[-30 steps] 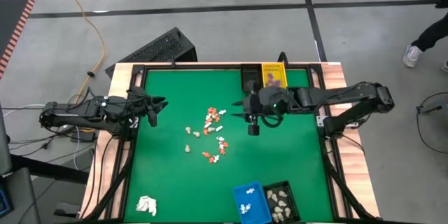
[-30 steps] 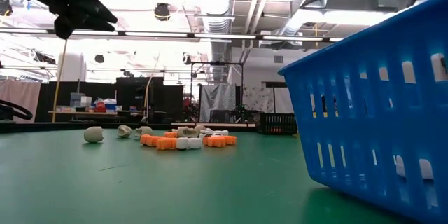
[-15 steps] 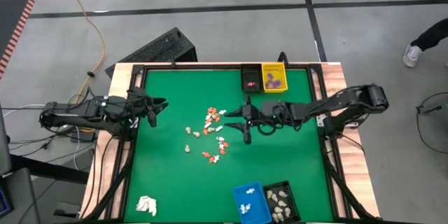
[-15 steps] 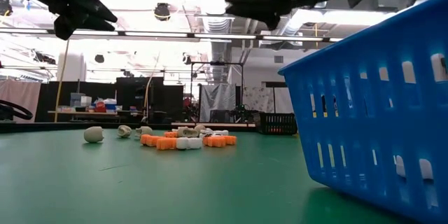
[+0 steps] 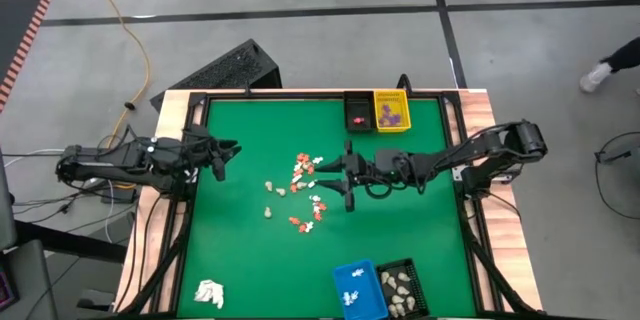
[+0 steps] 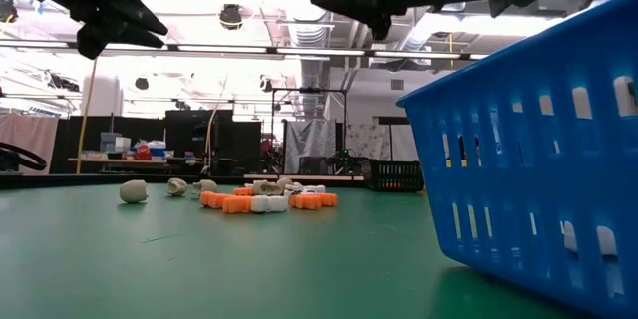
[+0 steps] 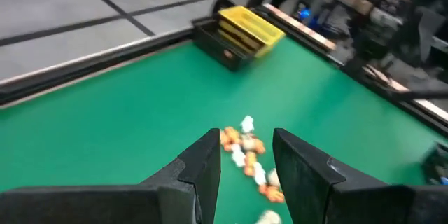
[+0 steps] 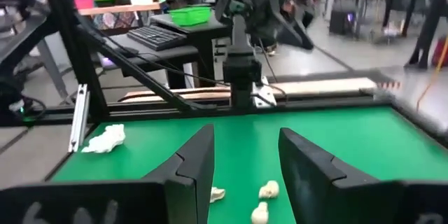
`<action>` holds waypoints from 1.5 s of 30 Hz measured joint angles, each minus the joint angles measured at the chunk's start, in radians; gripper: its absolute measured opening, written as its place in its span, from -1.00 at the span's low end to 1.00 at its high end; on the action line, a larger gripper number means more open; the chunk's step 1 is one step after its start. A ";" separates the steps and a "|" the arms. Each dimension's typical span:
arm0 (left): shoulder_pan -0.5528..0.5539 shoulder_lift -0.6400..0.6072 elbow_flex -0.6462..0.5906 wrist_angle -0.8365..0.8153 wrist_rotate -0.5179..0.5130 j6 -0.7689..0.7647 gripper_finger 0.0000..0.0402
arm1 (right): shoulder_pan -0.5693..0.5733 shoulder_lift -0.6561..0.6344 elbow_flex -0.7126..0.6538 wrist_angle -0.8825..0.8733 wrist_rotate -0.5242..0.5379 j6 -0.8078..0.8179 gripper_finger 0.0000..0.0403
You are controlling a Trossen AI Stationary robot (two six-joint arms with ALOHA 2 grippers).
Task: Sort Halloween decoration
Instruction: Put the white skeleton toy into the blue basket
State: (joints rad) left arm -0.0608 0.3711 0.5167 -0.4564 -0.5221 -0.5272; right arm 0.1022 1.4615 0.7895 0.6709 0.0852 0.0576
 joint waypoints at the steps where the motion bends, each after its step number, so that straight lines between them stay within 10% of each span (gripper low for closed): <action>1: 0.000 0.009 0.000 0.007 0.019 -0.001 -0.40 | 0.007 -0.001 0.000 0.015 -0.001 -0.040 -0.24; 19: 0.000 0.191 0.000 0.190 0.078 0.146 -0.40 | 0.044 0.000 -0.155 0.299 0.089 -0.051 -0.24; 31: 0.000 -0.035 0.000 0.263 0.143 0.275 -0.40 | 0.034 -0.238 -0.441 0.659 0.109 -0.136 -0.24; 45: 0.000 -0.121 0.000 0.168 0.066 0.280 -0.40 | -0.053 -0.740 -0.478 0.282 0.077 -0.137 -0.24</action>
State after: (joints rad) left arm -0.0612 0.2505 0.5167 -0.2889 -0.4558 -0.2472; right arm 0.0494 0.7219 0.3111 0.9525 0.1619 -0.0796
